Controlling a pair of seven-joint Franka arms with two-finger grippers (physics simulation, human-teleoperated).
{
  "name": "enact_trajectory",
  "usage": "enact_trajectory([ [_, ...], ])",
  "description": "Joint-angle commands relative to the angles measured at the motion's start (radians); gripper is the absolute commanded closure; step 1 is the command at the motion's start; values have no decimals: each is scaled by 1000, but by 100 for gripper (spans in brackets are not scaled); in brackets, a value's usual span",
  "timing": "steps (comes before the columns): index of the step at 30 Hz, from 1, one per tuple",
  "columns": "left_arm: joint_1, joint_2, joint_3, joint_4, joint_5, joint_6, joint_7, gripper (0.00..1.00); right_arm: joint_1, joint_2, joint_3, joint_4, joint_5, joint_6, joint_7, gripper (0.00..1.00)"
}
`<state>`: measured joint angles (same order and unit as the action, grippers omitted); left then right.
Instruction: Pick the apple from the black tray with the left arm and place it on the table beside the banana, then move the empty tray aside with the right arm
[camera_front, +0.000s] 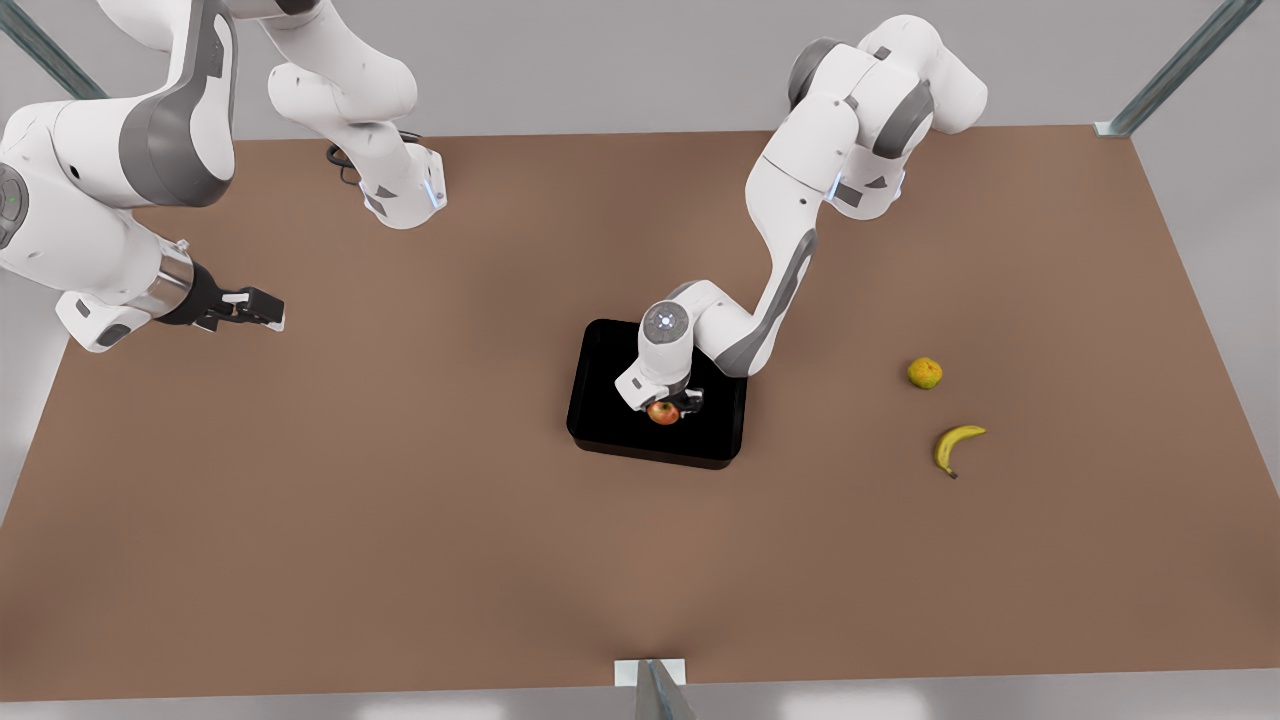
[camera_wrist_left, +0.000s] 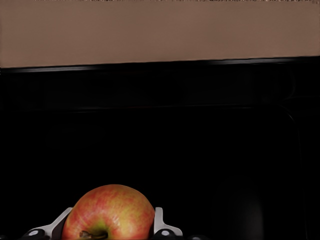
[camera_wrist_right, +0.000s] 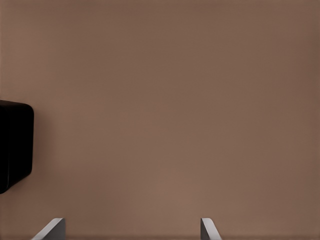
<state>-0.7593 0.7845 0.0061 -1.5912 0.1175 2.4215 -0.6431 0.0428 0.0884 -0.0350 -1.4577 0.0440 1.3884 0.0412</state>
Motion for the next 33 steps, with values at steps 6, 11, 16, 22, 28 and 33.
enact_trajectory([
  [6,-3,-116,-3,4,-1,-183,-18,21,0,-1,0,0,-1,0,0,0],
  [11,40,-272,3,8,-7,-424,128,21,0,-1,7,0,1,0,2,0],
  [16,308,-337,5,7,-13,-510,611,21,0,40,109,7,-3,8,2,0],
  [22,590,-235,5,7,-7,-415,964,21,54,96,342,8,-12,58,390,0],
  [28,601,-237,5,17,-7,-424,958,9,104,203,373,-30,36,89,720,0],
  [33,600,-235,5,16,-6,-427,958,0,106,83,373,-289,27,299,749,0],
])
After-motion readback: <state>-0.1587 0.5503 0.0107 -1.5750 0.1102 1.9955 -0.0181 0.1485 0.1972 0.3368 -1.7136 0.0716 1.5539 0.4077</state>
